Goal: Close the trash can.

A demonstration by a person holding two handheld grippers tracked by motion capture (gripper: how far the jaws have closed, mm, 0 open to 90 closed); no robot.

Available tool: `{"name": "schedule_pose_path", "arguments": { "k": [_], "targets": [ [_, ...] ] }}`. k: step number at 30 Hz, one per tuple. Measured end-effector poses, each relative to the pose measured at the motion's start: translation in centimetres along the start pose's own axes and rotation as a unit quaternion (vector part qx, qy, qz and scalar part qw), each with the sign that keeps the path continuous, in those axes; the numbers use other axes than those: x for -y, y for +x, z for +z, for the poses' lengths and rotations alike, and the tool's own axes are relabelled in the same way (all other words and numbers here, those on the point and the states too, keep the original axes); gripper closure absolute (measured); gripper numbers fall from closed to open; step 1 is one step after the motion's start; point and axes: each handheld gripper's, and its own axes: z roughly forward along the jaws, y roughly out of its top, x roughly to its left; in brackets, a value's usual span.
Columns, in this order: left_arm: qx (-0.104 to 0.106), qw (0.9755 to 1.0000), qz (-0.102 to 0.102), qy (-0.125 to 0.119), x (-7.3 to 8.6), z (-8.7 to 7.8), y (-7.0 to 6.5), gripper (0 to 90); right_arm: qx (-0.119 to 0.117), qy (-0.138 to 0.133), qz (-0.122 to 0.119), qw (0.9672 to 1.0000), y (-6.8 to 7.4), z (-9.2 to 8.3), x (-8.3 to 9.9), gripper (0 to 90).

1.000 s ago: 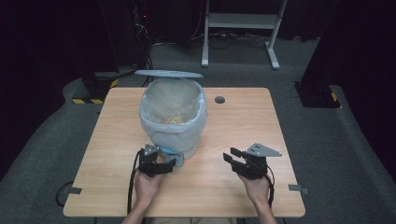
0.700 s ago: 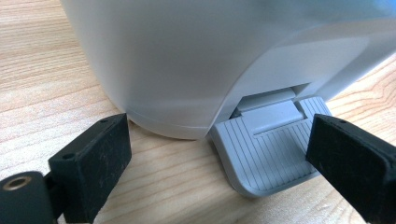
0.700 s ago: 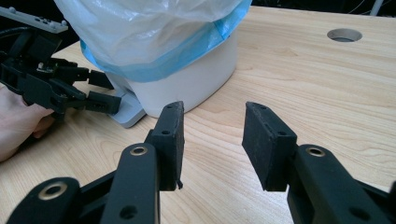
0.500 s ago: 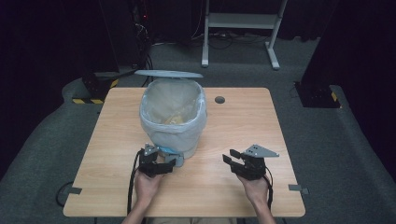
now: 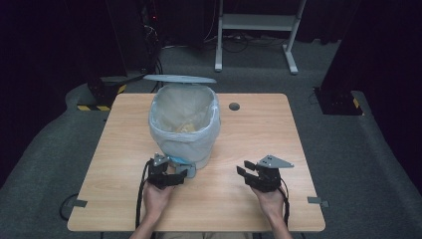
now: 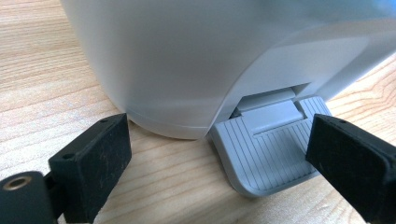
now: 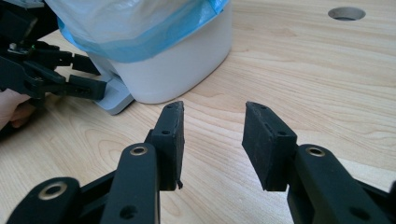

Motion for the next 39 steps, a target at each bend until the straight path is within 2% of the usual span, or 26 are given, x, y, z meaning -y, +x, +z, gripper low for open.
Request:
{"name": "schedule_pose_path", "arguments": {
  "k": [7, 25, 39],
  "targets": [
    [0.000, 1.0000, 0.000, 0.000, 0.0, 0.0, 0.0, 6.9, 0.004, 0.011, -0.004, 0.9999, -0.2, 0.6, 0.3, 58.5],
    [0.000, 1.0000, -0.001, -0.001, 0.0, 0.0, 0.0, 6.9, 0.008, 0.032, 0.008, 0.9994, -0.7, 2.4, 1.2, 58.0],
    [0.001, 1.0000, -0.001, -0.001, 0.0, 0.0, 0.0, 7.0, 0.024, 0.054, 0.012, 0.9982, -1.4, 3.8, 1.8, 56.7]
  ]
}}
